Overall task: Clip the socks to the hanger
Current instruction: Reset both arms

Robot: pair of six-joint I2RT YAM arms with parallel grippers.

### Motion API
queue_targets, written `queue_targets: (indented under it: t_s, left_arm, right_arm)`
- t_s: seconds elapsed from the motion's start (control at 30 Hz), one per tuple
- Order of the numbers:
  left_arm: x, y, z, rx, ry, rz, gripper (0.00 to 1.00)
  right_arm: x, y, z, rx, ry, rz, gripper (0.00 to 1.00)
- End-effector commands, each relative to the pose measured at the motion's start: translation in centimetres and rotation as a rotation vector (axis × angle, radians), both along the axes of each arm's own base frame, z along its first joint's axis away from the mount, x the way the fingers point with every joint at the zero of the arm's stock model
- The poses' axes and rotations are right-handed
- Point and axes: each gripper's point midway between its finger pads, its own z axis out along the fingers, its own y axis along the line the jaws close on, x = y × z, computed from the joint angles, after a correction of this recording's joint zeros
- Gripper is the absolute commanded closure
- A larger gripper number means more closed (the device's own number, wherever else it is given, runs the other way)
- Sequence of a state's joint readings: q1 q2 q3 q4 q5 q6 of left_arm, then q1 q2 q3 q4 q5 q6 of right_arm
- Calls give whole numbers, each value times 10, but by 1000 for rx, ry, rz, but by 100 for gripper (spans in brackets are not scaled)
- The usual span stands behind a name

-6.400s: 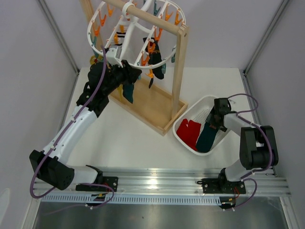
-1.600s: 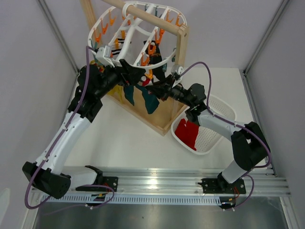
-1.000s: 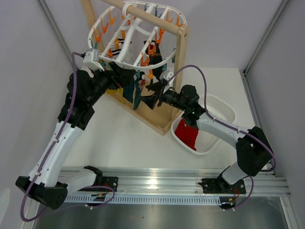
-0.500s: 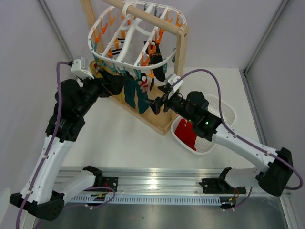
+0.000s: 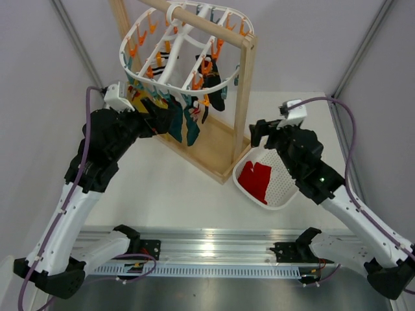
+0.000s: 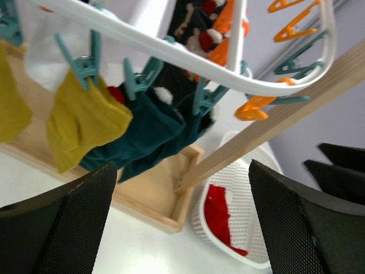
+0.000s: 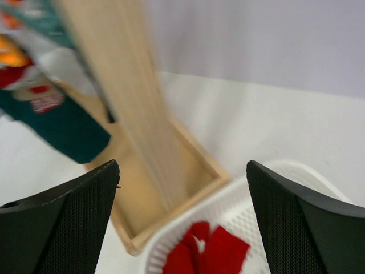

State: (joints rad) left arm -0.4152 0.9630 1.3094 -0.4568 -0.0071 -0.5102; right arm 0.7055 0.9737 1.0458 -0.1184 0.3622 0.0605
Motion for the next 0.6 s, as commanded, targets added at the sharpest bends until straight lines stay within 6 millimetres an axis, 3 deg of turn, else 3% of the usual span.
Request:
queue_targets:
  t_s: [0.0,0.13,0.17,0.27,0.43,0.57]
  left_arm:
    - [-13,28,3,83,-58,90,1]
    - [-39,67,11,154,-130,208,1]
    - [-54,78,16,158,-158,232,0]
    - [-83,107,21,201,-219,302,0]
    - [-130,146,16,209,-274,403,1]
    - [-166,172,9,187,-322,465,0]
  right_arm:
    - [-16,-66,-4,87,46,-209,3]
    - [-41,-128,7,100,7,-379,1]
    - [-48,-141,10,96,-8,-425,1]
    - [-75,-169,24,84,-70,-481,1]
    - [-113,-198,36,114,-140,-512,1]
    - [-136,-212,30,106,-181,-510,0]
